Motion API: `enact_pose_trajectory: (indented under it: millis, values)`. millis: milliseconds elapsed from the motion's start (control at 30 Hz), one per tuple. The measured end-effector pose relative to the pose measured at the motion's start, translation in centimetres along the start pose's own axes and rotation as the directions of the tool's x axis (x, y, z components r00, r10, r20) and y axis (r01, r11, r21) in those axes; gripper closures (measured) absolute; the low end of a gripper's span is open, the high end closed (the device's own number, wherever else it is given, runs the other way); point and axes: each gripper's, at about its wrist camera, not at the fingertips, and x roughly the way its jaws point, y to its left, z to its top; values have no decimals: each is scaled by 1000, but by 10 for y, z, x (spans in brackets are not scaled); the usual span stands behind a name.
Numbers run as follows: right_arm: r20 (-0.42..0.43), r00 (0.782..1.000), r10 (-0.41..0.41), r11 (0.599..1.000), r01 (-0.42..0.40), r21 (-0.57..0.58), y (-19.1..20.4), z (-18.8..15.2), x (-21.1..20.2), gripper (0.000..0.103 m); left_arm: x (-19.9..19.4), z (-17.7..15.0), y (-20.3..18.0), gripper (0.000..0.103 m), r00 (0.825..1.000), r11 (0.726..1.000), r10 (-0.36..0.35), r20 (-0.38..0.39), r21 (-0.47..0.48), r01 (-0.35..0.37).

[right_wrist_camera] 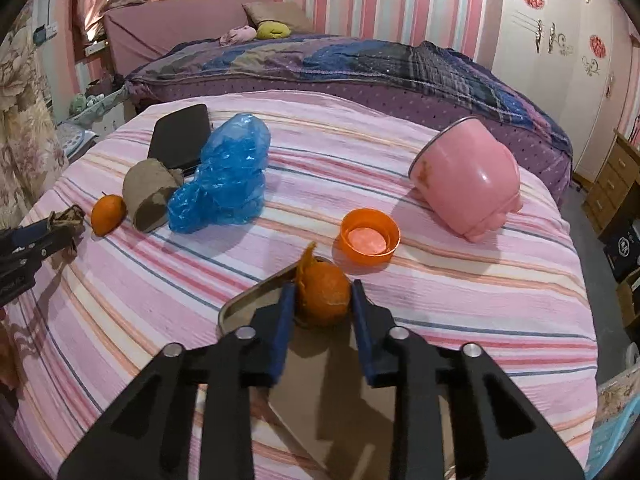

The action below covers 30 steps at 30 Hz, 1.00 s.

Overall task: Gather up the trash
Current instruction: 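Grasp the orange peel with the right tool while the left tool grasps the brown paper bag, then carry the peel and paper bag over the blue basket and open both tools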

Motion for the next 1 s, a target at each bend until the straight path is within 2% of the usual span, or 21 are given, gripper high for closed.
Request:
enact_pose_trajectory:
  millis: [233,333,433,600,800,1000]
  values:
    - [59,998,8,1000,-7,-5,-11,-16,-35,78,0,0,4,54,1000,1000,1,1,-18,-1]
    - [87,996,-10,1000,10,-3,-23,-27,-60,78,-6,-1,0,54,999,1000,29,15,-13,-29]
    - [114,993,-42,999,42,5,-42,-36,-87,78,-23,-7,-17,54,1000,1000,-8,26,-7,8]
    - [152,984,-96,995,90,44,-79,-53,-130,78,-68,-14,-71,54,992,996,-28,119,83,18]
    - [164,970,-182,979,165,117,-139,-85,-184,78,-116,-20,-148,54,973,984,-158,169,106,141]
    - [134,952,-275,951,249,181,-196,-123,-224,78,-137,-33,-233,54,945,948,-293,147,172,267]
